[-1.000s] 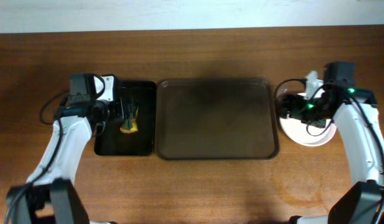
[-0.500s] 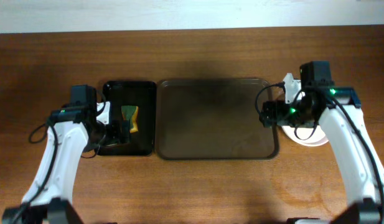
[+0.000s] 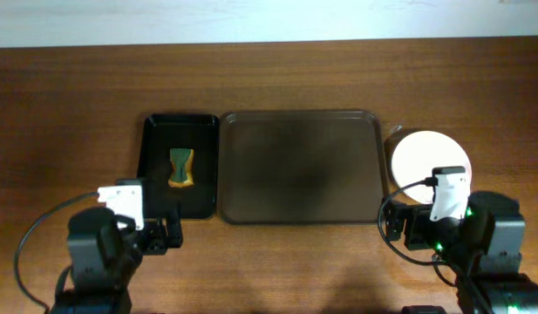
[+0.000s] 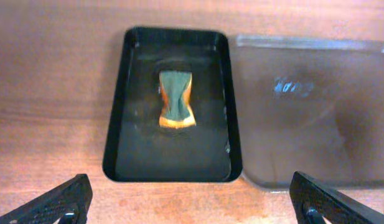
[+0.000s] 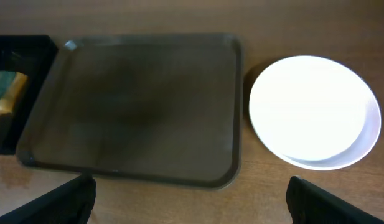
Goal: Clean dirty plates on tray and stack at the side
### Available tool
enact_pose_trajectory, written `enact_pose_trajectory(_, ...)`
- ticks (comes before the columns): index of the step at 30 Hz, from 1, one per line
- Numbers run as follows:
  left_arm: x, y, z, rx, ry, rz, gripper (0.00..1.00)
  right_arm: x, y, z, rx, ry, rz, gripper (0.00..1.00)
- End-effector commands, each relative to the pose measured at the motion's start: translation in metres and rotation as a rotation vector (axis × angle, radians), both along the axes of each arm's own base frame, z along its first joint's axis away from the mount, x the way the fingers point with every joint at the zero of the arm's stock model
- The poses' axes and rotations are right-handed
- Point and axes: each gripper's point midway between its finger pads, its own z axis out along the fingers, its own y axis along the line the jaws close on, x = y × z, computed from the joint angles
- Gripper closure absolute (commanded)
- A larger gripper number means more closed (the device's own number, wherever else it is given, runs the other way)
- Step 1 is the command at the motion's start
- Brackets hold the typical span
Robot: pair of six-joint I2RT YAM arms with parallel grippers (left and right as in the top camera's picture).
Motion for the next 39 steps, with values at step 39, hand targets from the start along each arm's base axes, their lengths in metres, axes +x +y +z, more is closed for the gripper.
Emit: enact_pose_trajectory(39,-0.004,-0.001,0.003,0.009,-0.024,-0.013,0.00,0.026,-0.019,-0.072,-0.086,-0.643,-0.110,0.02)
